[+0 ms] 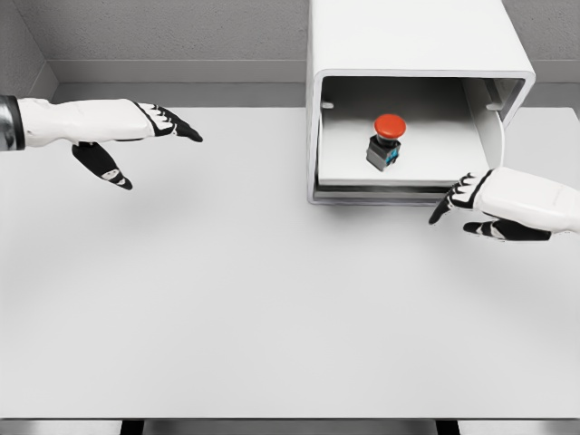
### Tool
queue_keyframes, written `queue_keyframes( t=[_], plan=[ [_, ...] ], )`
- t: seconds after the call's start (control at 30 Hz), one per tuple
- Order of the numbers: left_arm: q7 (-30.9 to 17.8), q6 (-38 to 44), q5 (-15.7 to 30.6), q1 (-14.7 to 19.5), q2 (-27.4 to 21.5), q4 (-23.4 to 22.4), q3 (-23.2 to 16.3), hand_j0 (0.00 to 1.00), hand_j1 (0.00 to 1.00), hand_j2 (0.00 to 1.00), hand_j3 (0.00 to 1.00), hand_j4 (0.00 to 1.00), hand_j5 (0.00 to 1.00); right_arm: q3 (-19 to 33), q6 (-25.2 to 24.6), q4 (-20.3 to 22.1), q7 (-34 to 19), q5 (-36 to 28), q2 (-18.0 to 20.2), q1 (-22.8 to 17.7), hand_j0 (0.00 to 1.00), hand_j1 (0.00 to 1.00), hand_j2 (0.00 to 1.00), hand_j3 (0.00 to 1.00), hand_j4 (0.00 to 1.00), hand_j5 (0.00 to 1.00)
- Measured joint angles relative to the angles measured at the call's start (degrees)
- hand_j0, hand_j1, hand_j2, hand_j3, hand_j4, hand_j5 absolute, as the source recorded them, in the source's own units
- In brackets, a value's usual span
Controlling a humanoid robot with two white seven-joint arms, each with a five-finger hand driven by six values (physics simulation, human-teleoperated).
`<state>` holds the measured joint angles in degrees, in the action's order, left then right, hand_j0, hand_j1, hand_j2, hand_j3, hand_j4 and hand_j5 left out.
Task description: Slide open multi-storey tabletop storage cabinets and put open load switch and slide close multi-storey tabletop storage cabinets
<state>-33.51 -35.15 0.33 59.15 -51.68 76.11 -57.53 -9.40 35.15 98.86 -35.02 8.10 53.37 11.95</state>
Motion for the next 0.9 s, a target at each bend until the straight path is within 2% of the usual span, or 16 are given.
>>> queue_keyframes(
  t=[0.5, 0.7, 0.9],
  plan=[
    [0.0, 0.0, -0.2, -0.1, 0.1, 0.0, 0.0, 1.0, 1.0, 1.0, 1.0, 1.0, 1.0, -4.1, 0.0, -2.0, 0.0, 0.3, -1.7, 5.9, 0.63, 0.63, 0.63, 0.63, 0.63, 0.63],
    [0.0, 0.0, -0.2, -0.1, 0.1, 0.0, 0.0, 1.0, 1.0, 1.0, 1.0, 1.0, 1.0, -7.8, 0.0, -4.8, 0.0, 0.5, -2.6, 10.4, 0.63, 0.63, 0.63, 0.63, 0.63, 0.63],
    [0.0, 0.0, -0.2, -0.1, 0.1, -0.1, 0.0, 1.0, 1.0, 1.0, 1.0, 1.0, 1.0, -9.8, 0.0, -7.3, 0.0, 0.6, -3.7, 12.0, 0.63, 0.63, 0.63, 0.63, 0.63, 0.63]
  ],
)
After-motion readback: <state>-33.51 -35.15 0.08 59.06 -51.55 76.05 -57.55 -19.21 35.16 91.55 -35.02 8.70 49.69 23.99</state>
